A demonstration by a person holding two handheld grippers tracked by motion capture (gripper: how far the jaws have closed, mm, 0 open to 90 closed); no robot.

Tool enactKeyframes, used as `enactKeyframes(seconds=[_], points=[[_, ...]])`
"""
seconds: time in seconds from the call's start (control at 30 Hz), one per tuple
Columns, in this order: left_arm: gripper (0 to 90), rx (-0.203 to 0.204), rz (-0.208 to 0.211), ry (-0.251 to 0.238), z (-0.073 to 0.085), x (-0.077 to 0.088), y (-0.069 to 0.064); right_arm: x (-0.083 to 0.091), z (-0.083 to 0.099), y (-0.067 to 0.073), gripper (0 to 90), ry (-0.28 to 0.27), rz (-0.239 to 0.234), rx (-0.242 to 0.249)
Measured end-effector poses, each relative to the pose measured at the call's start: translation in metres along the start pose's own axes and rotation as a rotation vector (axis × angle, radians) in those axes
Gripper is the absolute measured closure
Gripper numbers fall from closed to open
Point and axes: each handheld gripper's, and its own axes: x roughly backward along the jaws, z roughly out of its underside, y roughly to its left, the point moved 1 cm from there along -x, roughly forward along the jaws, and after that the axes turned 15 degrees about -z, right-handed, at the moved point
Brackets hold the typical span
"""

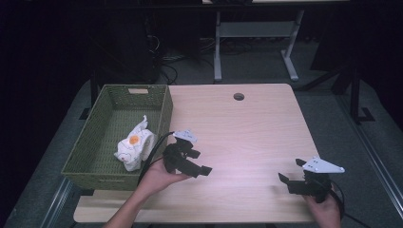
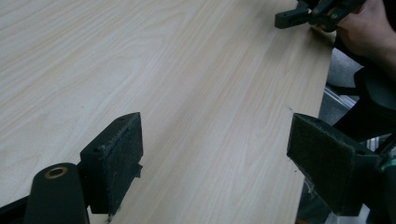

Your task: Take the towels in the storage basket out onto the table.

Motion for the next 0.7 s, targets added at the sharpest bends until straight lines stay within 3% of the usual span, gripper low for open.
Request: enactKeyframes(seconds=[0.4,0.7], points=[[17.7,-0.027,0.0,0.005,-0.023,0.03,0.005,0.0,-0.001,0.003,14.4,0.009,-0.001,0.006],[18.6,0.005,-0.009,-0.004,-0.034,0.062,0.035,0.0,-0.001,0.004,14.5,0.009,-0.003,0.019]])
